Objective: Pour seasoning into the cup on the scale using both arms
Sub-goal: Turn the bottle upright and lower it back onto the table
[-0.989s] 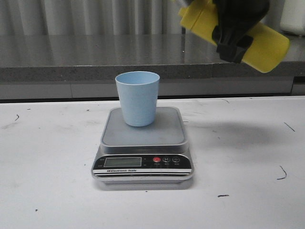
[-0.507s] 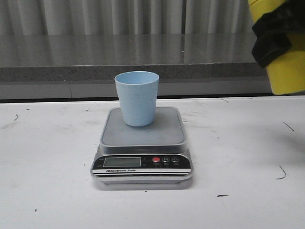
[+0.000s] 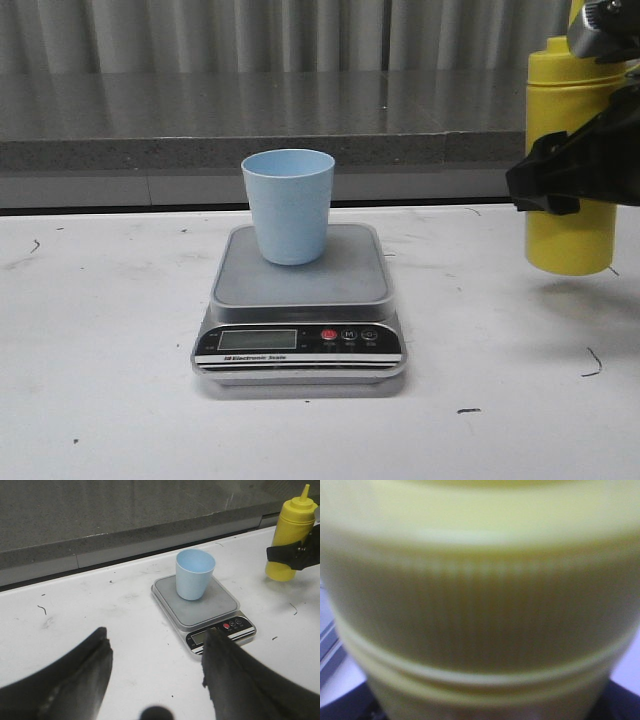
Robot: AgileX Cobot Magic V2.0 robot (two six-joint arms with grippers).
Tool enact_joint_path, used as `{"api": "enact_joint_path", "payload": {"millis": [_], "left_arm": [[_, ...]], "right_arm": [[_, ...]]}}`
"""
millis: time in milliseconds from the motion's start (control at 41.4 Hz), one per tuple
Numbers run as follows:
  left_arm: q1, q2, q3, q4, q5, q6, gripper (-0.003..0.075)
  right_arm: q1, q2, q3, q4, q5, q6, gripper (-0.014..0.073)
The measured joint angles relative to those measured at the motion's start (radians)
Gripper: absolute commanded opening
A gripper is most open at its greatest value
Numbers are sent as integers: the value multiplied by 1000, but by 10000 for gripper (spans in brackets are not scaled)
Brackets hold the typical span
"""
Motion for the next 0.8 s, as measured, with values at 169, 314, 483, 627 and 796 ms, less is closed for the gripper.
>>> {"api": "enact_joint_path", "payload": {"millis": [169,314,483,627,796], "left_arm": [[0,0,0,0,0,0,400],[0,0,0,0,0,0,400],[0,0,0,0,0,0,400],[0,0,0,0,0,0,400],[0,0,0,0,0,0,400]], "right_arm": [[0,77,0,0,-113,7,262],[0,136,-6,0,-207,12,262],[0,198,-18,2,-297,30,262],[0,240,-49,2,-316,44,262],[0,275,-74,2,-325,47,314]]}}
